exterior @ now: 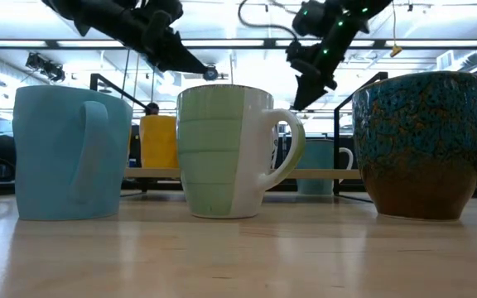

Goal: Place coffee mugs
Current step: Put the light blue mug on the shelf

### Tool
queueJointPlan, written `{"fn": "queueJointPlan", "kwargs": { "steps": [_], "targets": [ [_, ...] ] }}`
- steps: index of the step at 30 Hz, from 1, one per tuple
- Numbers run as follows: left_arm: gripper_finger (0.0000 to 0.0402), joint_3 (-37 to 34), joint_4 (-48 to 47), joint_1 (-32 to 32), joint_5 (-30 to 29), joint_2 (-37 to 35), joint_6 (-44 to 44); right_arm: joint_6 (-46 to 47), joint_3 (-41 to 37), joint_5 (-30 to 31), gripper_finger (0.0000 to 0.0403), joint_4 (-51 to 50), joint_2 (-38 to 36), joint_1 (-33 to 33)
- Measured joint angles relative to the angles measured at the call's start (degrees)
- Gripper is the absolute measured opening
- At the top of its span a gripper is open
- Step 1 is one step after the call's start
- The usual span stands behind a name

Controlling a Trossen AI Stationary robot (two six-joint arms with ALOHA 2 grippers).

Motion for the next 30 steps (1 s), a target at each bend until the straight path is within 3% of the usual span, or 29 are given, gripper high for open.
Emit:
{"fn": "queueJointPlan", "kwargs": {
  "steps": [12, 20, 30],
  "targets": [
    [0.0014, -0.01, -0.94, -0.03, 0.03, -0.13, -2.93, 2.09, 14.70, -5.47, 0.0188, -13.01, 13.64, -5.25],
    [0.0014, -0.01, -2.63, -0.01, 0.05, -0.13, -3.00, 6.99, 19.47, -5.48, 0.0224, -18.69, 19.18, -5.20],
    [0.0014, -0.01, -3.33, -0.01, 0.04, -0.13, -2.98, 9.13, 19.57, -6.66, 0.0225, -20.98, 21.91, -5.00]
  ]
}}
